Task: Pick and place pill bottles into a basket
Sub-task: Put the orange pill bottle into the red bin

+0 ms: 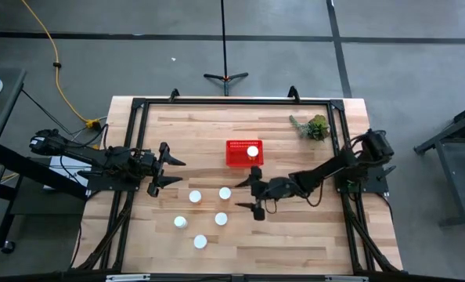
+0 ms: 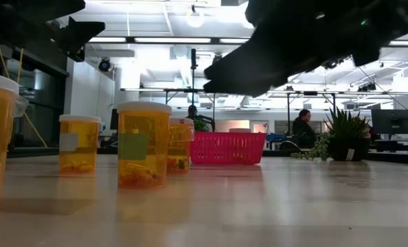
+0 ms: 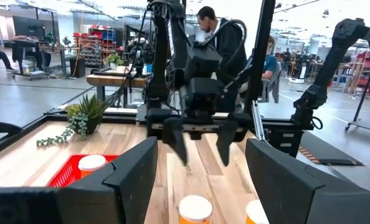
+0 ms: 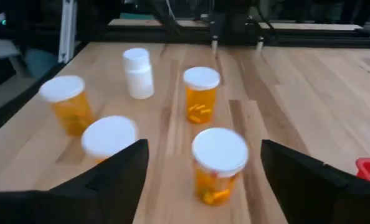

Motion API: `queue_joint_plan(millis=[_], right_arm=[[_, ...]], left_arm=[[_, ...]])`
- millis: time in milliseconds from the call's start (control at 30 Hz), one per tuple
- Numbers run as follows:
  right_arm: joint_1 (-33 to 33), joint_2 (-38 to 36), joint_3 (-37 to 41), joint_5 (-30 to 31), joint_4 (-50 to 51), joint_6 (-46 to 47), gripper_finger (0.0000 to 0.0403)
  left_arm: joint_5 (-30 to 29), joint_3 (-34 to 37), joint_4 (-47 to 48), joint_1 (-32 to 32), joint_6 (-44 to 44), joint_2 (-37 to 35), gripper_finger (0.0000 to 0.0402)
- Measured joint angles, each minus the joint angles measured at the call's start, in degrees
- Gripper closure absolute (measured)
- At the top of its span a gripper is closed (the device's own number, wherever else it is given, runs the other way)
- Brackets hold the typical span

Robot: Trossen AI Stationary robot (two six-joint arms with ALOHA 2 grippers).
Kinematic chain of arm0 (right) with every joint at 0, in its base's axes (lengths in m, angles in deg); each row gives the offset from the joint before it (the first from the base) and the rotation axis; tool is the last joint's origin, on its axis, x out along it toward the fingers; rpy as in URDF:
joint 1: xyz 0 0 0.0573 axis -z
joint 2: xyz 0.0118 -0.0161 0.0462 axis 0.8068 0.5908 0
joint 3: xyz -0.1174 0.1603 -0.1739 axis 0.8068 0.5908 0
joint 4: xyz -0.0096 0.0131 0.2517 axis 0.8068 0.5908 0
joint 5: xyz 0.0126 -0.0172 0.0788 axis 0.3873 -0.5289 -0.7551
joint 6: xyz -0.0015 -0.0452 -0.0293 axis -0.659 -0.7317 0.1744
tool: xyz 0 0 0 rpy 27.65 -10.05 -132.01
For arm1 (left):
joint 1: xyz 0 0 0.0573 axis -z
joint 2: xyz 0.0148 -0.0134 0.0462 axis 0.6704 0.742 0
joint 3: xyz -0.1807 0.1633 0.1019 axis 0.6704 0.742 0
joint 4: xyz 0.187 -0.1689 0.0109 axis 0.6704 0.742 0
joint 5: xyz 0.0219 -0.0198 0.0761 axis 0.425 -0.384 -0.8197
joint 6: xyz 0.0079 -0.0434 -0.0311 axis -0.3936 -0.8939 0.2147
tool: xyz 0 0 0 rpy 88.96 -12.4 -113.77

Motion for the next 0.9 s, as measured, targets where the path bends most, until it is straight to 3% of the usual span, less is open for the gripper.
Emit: queue_joint_plan(millis=[200,500,900], right_arm=[[1.05,4.31,-5.0,-1.26,0.97,-2.98,0.0085],[2.71,7.64,-13.92,-1.42,15.86,-4.22,0.0085],[5.36,7.67,-15.0,-5.43,20.0,-4.06,0.0085]], left_arm=[[-0.04,0.0,0.0,0.0,0.0,0.0,0.0124],[-0.11,0.0,0.25,0.0,0.0,0.0,0.0124],[-0.11,0.0,0.39,0.01,0.22,0.02,0.0124]])
